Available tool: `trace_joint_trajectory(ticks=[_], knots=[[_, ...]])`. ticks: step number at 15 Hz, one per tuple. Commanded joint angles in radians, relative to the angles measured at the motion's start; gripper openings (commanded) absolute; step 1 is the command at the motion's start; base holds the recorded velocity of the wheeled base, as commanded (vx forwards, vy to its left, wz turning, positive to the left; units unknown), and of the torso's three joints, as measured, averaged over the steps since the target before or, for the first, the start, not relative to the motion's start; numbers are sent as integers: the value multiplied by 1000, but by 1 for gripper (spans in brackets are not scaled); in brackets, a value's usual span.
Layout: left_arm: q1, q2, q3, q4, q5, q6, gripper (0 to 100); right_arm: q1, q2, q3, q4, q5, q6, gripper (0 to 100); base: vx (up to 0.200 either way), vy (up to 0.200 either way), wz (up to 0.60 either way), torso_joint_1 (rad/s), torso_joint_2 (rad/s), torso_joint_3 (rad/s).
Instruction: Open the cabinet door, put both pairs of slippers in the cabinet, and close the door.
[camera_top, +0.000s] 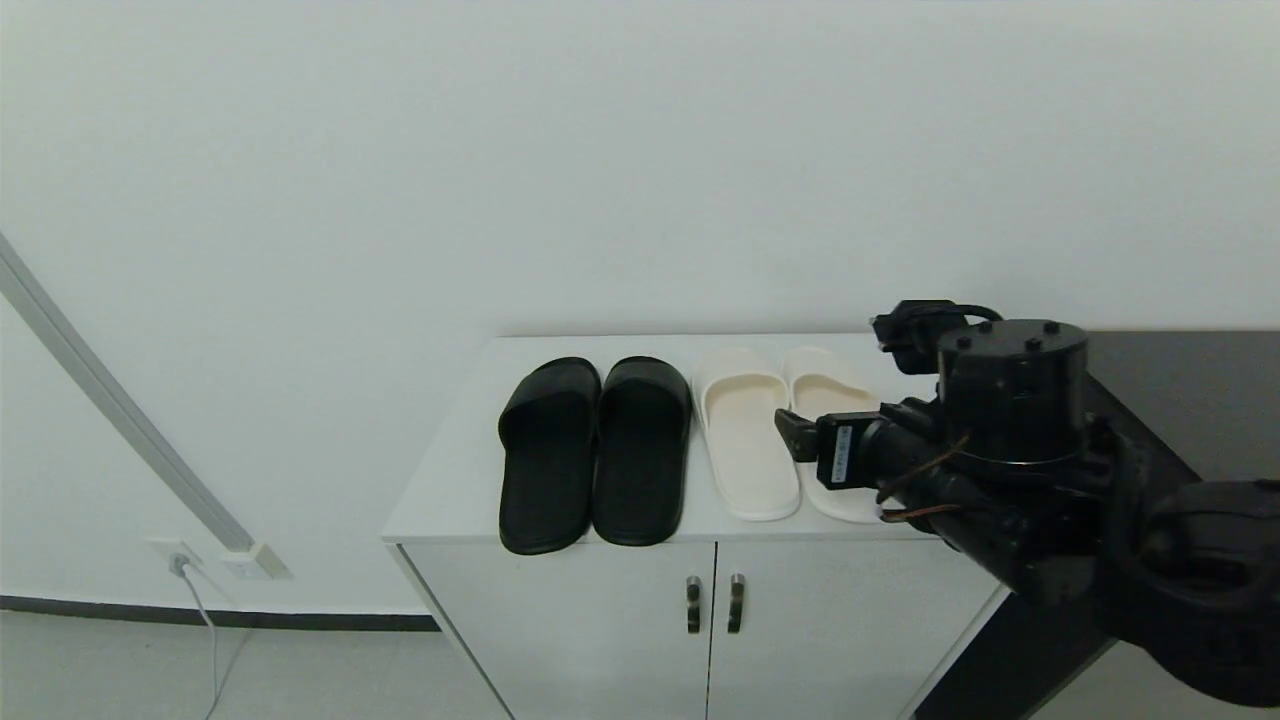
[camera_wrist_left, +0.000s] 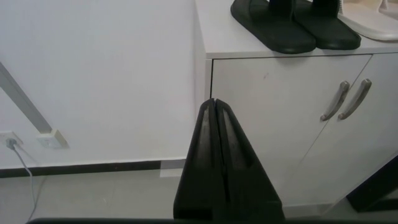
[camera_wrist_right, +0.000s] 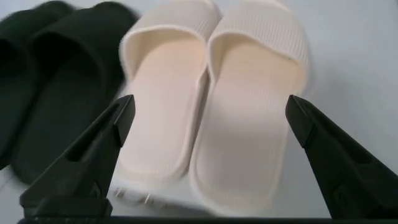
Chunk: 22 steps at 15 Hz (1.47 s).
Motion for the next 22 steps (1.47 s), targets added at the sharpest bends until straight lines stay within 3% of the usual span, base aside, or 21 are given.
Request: trace_joint_trajectory(ticks=[1, 10, 21, 22], knots=[[0, 1, 0, 0, 0, 0, 0, 0, 141, -84, -46, -62, -29, 100, 0, 0, 0, 0, 0, 0], [0, 1, 0, 0, 0, 0, 0, -25, 279, -241, -52, -73, -66, 100, 0, 0, 0, 0, 0, 0], [0, 1, 0, 0, 0, 0, 0, -100, 346, -334, -52, 26, -83, 100, 0, 0, 0, 0, 0, 0], [0, 1, 0, 0, 0, 0, 0, -100, 352, -339, -51, 26, -83, 0, 0, 0, 0, 0, 0, 0]])
